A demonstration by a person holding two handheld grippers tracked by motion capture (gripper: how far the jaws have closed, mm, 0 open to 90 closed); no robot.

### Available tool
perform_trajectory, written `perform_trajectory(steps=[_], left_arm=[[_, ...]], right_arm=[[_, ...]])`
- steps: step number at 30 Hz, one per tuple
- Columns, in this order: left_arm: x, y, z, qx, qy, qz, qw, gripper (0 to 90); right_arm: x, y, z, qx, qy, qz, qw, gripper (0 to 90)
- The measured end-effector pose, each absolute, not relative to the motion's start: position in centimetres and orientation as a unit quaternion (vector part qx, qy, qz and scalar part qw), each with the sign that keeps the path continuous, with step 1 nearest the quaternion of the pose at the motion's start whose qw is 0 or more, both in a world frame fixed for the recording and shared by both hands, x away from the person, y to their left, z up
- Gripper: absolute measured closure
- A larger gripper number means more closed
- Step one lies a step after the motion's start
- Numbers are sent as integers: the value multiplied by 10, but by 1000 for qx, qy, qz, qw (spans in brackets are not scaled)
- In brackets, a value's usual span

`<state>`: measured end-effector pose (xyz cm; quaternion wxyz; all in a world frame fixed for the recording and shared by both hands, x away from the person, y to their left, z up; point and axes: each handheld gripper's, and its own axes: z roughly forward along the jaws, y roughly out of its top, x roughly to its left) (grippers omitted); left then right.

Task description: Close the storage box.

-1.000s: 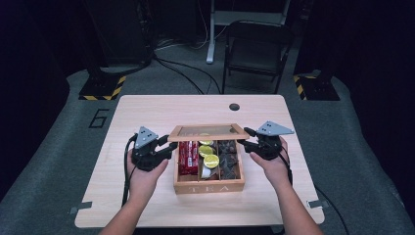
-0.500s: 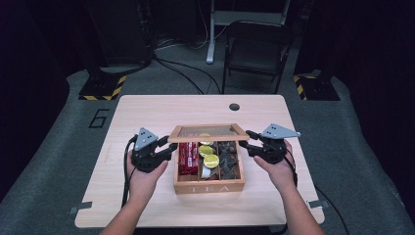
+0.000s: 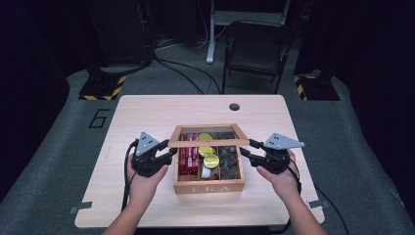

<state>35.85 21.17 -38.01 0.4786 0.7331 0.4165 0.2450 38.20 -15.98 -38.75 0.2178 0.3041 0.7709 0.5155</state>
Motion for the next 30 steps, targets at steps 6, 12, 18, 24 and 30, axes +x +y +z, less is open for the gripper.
perform_trajectory(steps=[6,12,18,24,30], left_arm=[[354,212,-386,737,414,242,476,597],[349,212,-391,741,413,239,473,598],[347,213,-394,743,411,236,472,593],[342,214,-397,748,403,231,474,588],[335,215,-403,756,393,231,469,572]], right_arm=[[375,-163,-384,302,771,519,213,551],[371,-165,-384,291,782,507,217,555],[367,-166,-387,290,787,502,212,571],[366,-166,-391,285,790,500,211,584],[358,-166,-397,281,794,497,210,584]])
